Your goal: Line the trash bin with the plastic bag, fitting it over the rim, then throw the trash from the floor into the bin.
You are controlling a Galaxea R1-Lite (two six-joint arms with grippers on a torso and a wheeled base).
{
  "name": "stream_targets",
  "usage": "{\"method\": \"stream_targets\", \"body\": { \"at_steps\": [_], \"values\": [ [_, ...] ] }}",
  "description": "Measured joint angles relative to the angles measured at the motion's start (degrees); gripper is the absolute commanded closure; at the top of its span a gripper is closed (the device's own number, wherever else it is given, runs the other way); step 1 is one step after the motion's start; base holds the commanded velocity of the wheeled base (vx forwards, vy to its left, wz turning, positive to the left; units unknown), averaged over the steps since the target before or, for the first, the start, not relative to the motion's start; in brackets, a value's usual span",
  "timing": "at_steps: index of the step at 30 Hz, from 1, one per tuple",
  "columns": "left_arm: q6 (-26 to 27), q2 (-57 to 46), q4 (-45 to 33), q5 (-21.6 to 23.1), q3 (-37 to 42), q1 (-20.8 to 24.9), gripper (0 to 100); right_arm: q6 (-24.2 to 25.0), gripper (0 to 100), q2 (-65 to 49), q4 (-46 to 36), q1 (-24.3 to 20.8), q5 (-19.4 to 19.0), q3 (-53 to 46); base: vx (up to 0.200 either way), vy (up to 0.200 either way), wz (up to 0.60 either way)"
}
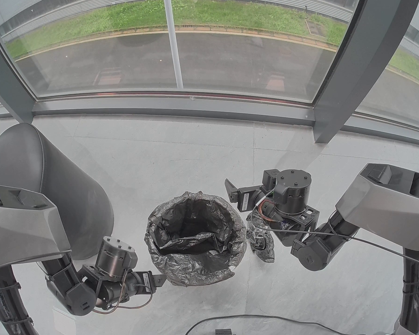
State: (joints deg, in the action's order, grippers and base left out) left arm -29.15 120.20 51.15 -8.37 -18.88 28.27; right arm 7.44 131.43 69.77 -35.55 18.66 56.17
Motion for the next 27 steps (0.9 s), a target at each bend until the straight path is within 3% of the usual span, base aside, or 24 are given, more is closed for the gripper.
{"method": "stream_targets", "body": {
  "at_steps": [4, 10, 27],
  "values": [
    [-6.27, -2.39, -13.60, -0.11, -8.27, 1.41, 0, 0.00, 0, 0.00, 0.00, 0.22, -0.20, 0.11, 0.000, 0.000, 0.00],
    [-12.31, -7.50, -22.61, 0.06, -18.79, 3.80, 0, -0.02, 0, 0.27, 0.00, 0.71, -0.44, 0.40, 0.000, 0.000, 0.00],
    [-13.39, -6.75, -23.15, -0.38, -21.74, 5.13, 0, 0.00, 0, 1.23, 0.00, 1.10, -0.50, 1.01, 0.000, 0.000, 0.00]
  ]
}}
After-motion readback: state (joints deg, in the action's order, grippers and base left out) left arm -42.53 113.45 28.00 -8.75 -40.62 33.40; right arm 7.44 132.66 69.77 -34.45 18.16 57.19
